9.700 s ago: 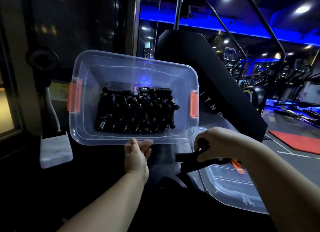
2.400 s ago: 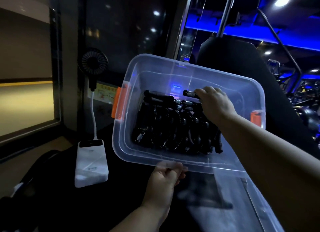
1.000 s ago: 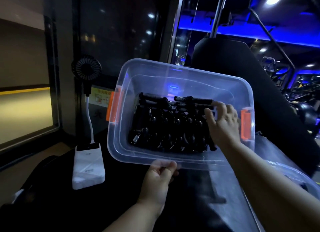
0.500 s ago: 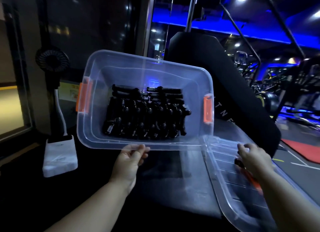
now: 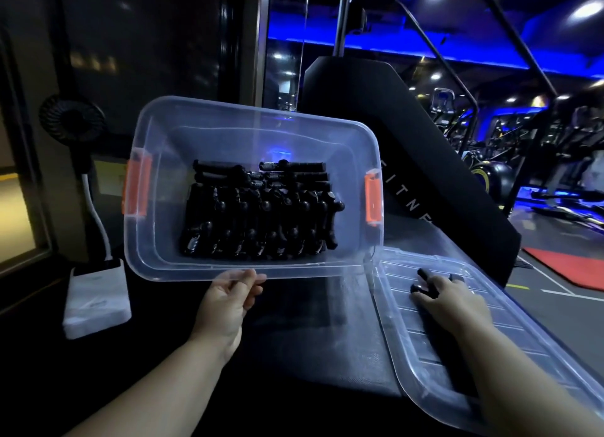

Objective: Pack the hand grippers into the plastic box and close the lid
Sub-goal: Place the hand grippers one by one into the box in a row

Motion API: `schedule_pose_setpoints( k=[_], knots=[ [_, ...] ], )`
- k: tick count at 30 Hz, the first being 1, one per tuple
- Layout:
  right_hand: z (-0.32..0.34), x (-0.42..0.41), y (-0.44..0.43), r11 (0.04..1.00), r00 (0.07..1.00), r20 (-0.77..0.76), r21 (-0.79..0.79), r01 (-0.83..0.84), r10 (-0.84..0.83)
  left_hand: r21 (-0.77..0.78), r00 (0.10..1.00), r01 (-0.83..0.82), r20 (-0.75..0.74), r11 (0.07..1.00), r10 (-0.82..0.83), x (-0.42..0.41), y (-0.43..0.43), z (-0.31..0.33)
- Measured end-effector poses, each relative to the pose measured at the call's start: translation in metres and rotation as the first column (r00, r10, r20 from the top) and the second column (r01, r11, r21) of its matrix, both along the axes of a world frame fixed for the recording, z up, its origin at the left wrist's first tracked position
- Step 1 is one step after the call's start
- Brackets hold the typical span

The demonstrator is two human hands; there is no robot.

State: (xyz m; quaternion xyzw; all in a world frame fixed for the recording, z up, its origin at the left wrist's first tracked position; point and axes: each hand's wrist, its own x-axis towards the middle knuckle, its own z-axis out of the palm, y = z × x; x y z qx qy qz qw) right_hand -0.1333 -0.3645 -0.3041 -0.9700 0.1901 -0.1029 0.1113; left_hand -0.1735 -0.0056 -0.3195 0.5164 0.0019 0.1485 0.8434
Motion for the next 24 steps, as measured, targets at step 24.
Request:
schedule_pose_setpoints(
  k=[24],
  knots=[
    [0.088,-0.015,0.044,0.035,0.889,0.422,0.905,-0.423,-0.18,0.01,1.0,0.007,-0.022,1.0,-0.007,-0.002,0.0,0.004]
  ],
)
